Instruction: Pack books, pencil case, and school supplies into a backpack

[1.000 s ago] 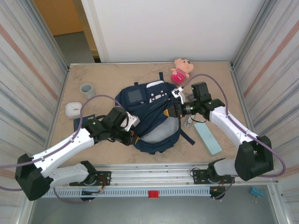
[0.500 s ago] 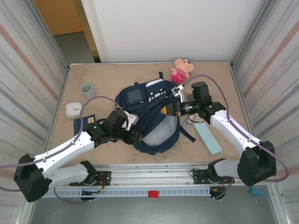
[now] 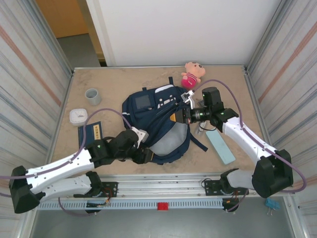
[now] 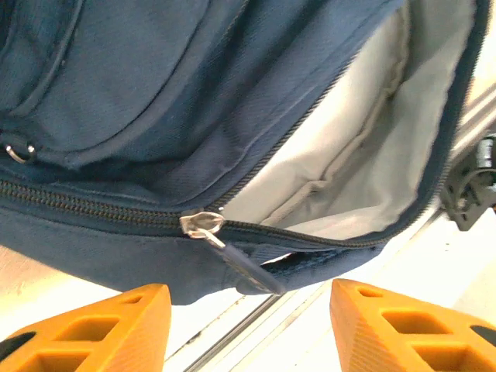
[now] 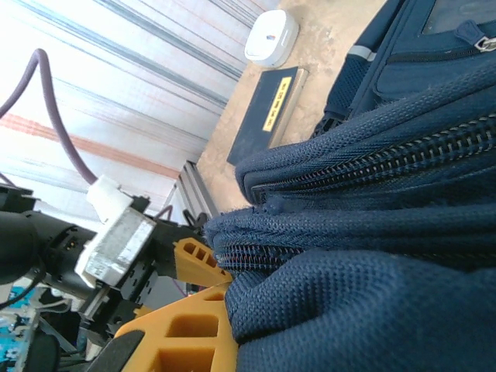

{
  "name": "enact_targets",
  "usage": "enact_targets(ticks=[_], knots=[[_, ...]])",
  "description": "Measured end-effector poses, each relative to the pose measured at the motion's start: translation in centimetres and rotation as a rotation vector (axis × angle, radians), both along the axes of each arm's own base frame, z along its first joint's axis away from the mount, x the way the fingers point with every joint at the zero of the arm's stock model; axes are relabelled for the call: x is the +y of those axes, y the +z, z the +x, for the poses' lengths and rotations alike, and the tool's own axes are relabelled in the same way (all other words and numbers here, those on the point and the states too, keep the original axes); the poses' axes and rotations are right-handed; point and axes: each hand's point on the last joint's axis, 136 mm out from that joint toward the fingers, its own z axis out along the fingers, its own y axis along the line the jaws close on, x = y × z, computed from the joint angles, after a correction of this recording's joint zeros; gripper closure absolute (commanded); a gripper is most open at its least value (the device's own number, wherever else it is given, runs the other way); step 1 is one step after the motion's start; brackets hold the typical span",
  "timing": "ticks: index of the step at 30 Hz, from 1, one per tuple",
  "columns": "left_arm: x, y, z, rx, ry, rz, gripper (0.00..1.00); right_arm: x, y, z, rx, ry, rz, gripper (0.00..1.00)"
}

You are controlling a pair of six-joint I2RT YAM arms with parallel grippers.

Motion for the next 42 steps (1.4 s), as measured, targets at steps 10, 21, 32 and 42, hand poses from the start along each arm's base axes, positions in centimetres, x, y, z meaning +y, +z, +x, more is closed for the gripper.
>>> enact_targets(ticks=[10, 21, 32, 42], knots=[[-0.2, -1.9, 0.6, 0.027, 0.055, 0.062, 0.68, 0.0, 0.0, 0.0, -0.001, 0.001, 0.0, 0.97], [0.8, -0.9, 1.0, -0.022, 0.082, 0.006, 1.0, -0.2, 0.0, 0.1, 0.005, -0.005, -0.001, 0.82], [-1.2, -0.4, 1.2, -0.047, 0.026, -0.108, 1.0, 0.7, -3.4, -1.9, 0.21, -0.174, 0.039, 0.38], [-3.0, -0.1, 1.4, -0.043, -0.005, -0.163, 1.0, 2.0, -4.4, -2.5, 0.244, -0.325, 0.037, 0.7]])
